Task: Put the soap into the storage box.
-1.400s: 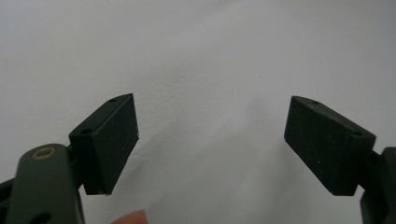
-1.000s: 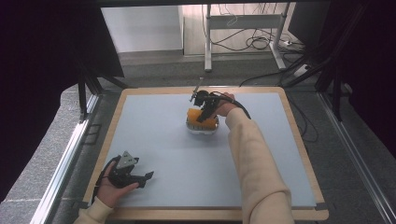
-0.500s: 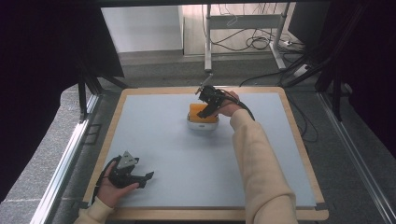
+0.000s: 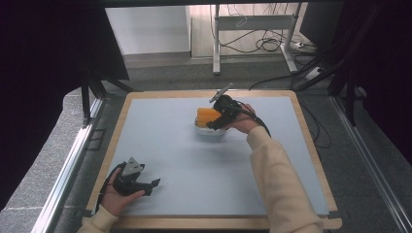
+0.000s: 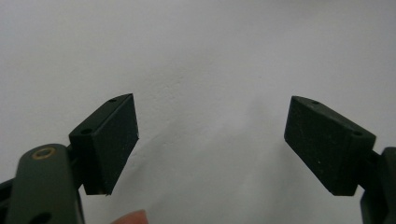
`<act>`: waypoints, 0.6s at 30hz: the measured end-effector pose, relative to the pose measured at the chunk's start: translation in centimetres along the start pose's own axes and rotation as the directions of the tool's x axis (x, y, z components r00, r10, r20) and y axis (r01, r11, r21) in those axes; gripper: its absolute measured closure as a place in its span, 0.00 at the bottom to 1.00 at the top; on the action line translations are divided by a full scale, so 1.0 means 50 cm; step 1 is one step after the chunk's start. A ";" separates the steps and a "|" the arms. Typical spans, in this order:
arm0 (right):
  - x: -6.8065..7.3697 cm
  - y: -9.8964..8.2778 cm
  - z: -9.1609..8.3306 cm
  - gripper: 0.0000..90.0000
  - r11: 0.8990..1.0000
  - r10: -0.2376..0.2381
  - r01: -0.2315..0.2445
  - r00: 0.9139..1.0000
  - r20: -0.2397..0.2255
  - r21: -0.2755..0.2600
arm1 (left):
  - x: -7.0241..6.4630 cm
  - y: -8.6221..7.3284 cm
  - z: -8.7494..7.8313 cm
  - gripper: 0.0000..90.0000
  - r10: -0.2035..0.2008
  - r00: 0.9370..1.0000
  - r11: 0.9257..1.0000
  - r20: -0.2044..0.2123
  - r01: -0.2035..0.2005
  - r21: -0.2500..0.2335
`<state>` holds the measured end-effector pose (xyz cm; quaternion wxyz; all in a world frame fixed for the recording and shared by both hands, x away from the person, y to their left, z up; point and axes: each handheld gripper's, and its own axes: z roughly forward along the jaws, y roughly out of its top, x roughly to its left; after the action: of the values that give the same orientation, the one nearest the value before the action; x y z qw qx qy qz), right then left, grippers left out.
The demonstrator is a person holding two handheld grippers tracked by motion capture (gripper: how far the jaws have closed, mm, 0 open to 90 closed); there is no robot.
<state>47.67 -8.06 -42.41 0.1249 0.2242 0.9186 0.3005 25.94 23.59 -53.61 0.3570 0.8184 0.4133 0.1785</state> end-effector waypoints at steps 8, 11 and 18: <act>0.046 -0.066 -0.049 0.23 0.992 0.066 -0.065 0.998 0.008 -0.109 | -0.001 0.000 0.001 0.20 -0.008 1.000 1.000 -0.004 0.008 -0.001; 0.068 -0.098 -0.069 0.23 0.990 0.066 -0.063 0.998 0.024 -0.129 | -0.002 0.000 0.001 0.20 -0.008 1.000 1.000 -0.005 0.008 -0.002; 0.118 -0.193 -0.111 0.23 0.984 0.096 -0.087 0.994 0.052 -0.156 | -0.001 0.001 0.002 0.20 -0.011 1.000 1.000 -0.006 0.011 -0.003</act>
<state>37.27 -14.88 -44.45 0.1552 0.2648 0.8774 0.3687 25.98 23.48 -53.63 0.3577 0.8152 0.4186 0.1797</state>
